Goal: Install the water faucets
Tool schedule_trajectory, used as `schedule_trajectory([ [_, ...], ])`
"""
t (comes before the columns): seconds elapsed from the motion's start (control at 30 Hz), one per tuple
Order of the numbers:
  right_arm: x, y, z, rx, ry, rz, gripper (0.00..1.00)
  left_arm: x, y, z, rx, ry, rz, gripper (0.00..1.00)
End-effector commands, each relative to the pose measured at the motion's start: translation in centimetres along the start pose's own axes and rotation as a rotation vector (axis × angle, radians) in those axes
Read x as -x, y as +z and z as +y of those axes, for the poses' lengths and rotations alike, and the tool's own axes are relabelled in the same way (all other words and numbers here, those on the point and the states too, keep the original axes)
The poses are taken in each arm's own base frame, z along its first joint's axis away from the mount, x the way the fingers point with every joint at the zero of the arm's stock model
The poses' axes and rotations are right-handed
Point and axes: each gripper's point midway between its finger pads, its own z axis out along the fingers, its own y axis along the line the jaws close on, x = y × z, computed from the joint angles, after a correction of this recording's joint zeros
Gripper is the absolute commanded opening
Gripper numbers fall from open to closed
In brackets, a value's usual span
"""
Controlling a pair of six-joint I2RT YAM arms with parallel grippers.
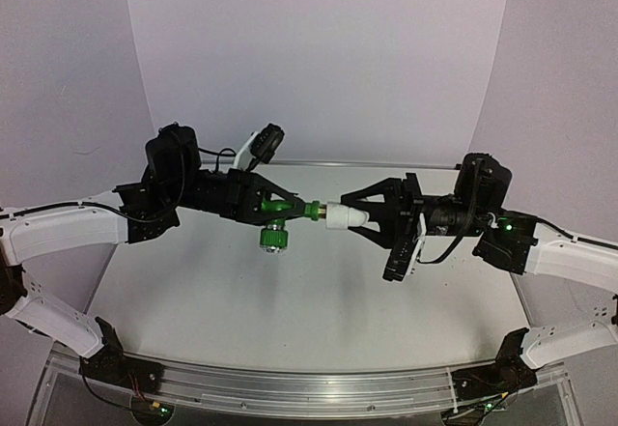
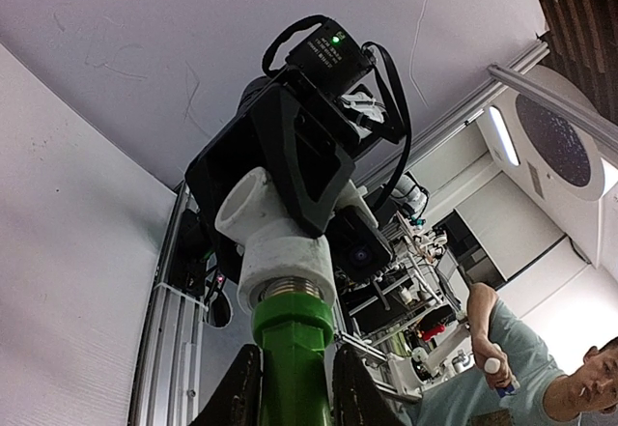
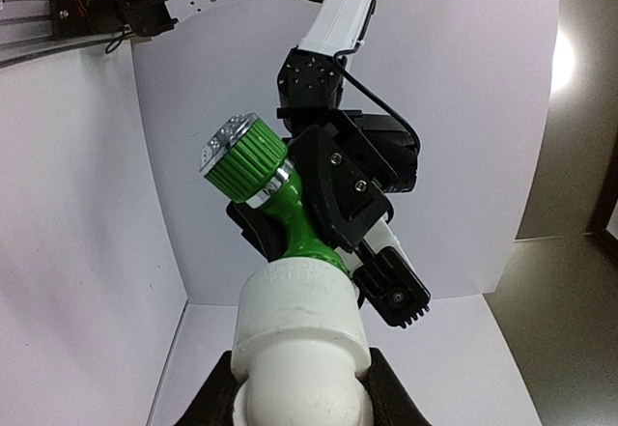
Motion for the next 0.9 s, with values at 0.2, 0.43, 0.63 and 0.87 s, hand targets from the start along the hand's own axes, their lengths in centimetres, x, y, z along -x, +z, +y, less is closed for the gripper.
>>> schedule_trajectory([
  [0.2, -0.1, 0.3, -3.8, -0.164, -0.033, 0.000, 0.00, 0.3, 0.7, -2.4, -0.070, 0.066, 0.018, 0.00],
  [0.43, -0.3, 0.6, -4.2, -0.178, -0.044, 0.000, 0.00, -0.2, 1.2, -2.3, -0.071, 0.060, 0.043, 0.00],
  [0.63, 0.3, 0.5, -3.3, -0.121, 0.040, -0.029, 0.00, -0.5, 1.2, -1.7, -0.037, 0.091, 0.054, 0.00],
  [0.87, -0.9, 0.9, -3.5, -0.120, 0.212, 0.017, 0.00, -0.3, 1.2, -1.4, -0.009, 0.130, 0.043, 0.00],
])
